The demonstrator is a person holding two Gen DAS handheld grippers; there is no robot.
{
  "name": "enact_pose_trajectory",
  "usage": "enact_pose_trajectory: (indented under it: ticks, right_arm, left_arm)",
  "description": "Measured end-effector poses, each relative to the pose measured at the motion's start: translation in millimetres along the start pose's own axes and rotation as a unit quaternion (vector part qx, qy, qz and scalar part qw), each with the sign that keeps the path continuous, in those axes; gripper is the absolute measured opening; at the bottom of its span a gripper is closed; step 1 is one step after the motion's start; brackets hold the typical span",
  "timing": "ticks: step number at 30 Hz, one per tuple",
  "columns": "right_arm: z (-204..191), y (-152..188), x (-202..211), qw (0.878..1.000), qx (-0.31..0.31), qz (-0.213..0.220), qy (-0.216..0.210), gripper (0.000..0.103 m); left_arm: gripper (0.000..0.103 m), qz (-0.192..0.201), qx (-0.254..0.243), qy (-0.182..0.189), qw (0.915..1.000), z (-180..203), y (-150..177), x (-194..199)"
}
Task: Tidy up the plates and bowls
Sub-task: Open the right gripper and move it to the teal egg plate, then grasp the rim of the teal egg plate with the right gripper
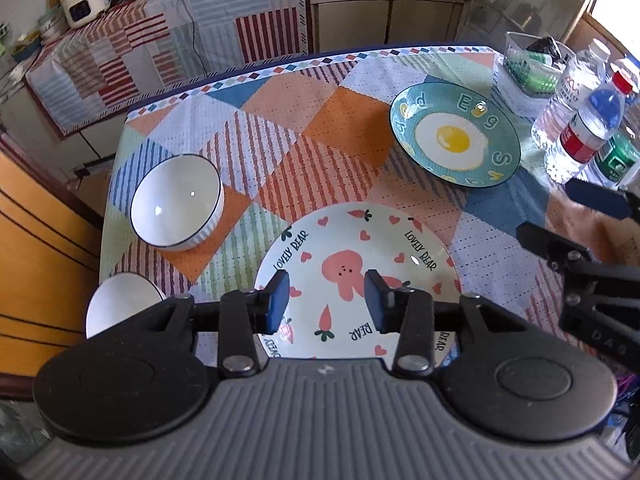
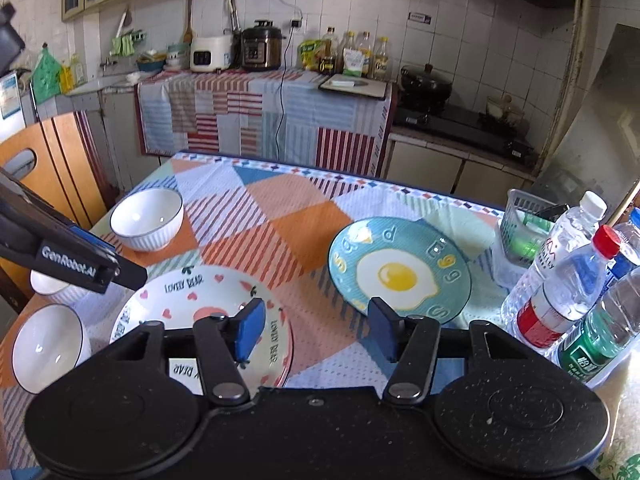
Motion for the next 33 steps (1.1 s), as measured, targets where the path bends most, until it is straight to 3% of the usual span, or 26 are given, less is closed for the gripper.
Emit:
enact_pose_trajectory:
  ticks: [3,8,11,18,22,33]
  right_arm:
    - [16.1,-0.1,-4.4,1.000,-0.018,0.009,0.003,0.070]
    - [50.7,5.4,-24.3,0.997,-0.079,0.025,0.006,0.074]
    - [69.3,10.9,-39.5,0.991,-0.128,0.042,-0.003,0.074]
    - [98.2,27.7,-87.6,0.981,-0.187,0.044,-0.008,0.074]
    - [113.3,38.2,-114.1,0.974,-0.225,0.033,-0.004,0.074]
    - [142.6,64.2,-170.9,0.955,-0.293,-0.007,0.051,0.074]
  left_arm:
    - [0.047,0.000,-0.014,0.008,0.9999,0.7,-10.2,-8.1]
    - [0.062,0.027,-0.028,-0.002,0.9993,1.1,-32.6,-27.7]
    - [0.070,0.032,-0.029,0.016,0.9990,4.1,-47.9,-42.7]
    - [0.076,0.035,-0.019,0.046,0.9981,11.8,-71.5,-79.0]
    - [0.079,0.045,0.022,0.061,0.9969,18.0,-76.9,-104.0]
    - [0.079,0.039,0.085,0.079,0.9925,29.9,-93.5,-160.0]
Point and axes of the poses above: each gripper's, at about its wrist camera, not at the fingertips, and x roughly against the way its jaws point, z to its right, y to its underside, the point moved 9 cm from there along -x, roughly the way its jaws point, and after that the axes turned 2 degrees about y, right-handed, at the moved point
